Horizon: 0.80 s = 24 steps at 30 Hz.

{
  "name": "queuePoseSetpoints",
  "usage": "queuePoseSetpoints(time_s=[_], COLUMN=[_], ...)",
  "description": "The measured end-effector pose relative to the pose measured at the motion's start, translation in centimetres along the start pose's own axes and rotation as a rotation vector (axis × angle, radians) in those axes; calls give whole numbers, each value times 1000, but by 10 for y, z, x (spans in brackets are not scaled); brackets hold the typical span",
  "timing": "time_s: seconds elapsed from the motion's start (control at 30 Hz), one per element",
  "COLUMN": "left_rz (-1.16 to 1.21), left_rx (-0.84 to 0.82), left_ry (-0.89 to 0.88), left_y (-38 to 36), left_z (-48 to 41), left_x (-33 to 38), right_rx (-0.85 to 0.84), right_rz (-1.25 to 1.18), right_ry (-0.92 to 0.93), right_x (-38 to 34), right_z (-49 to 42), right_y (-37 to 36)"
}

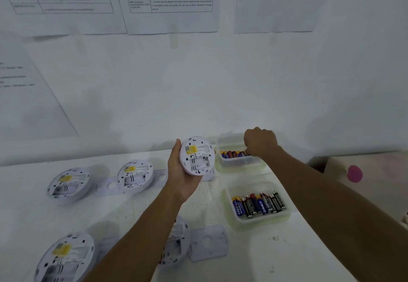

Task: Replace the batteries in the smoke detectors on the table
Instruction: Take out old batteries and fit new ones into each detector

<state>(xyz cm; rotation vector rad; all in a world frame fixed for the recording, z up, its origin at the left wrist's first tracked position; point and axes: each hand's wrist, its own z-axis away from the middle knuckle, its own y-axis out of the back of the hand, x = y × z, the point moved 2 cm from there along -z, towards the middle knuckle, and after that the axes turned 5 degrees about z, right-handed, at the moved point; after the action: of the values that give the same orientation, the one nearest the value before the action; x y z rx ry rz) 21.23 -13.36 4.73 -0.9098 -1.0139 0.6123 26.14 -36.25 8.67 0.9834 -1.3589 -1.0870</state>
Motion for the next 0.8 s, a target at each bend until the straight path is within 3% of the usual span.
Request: queuePoseSetpoints(time_s=[0.13,0.27,0.47,0.57,0.67,0.8], left_rz=[-1,-3,11,23,33,-4], left_rx=[-5,4,6,-3,-17,-25], left_ry=[-3,-3,-10,-30,-55,-95], left_y=[1,1,-1,-6,-9,-12], left_z=[-4,-4,0,4,9,17], left_x=[3,3,4,5,5,6], right_rx=[12,19,17,48,63,133], right_rz=[25,-186,-1098,-1350,-1480,-1397], right_ry=[-38,-69,-22,105,177,170], right_x=[-1,5,4,-8,-25,-56], right_z=[-3,-1,24,54,79,103], right_y=[-7,-8,30,56,64,53])
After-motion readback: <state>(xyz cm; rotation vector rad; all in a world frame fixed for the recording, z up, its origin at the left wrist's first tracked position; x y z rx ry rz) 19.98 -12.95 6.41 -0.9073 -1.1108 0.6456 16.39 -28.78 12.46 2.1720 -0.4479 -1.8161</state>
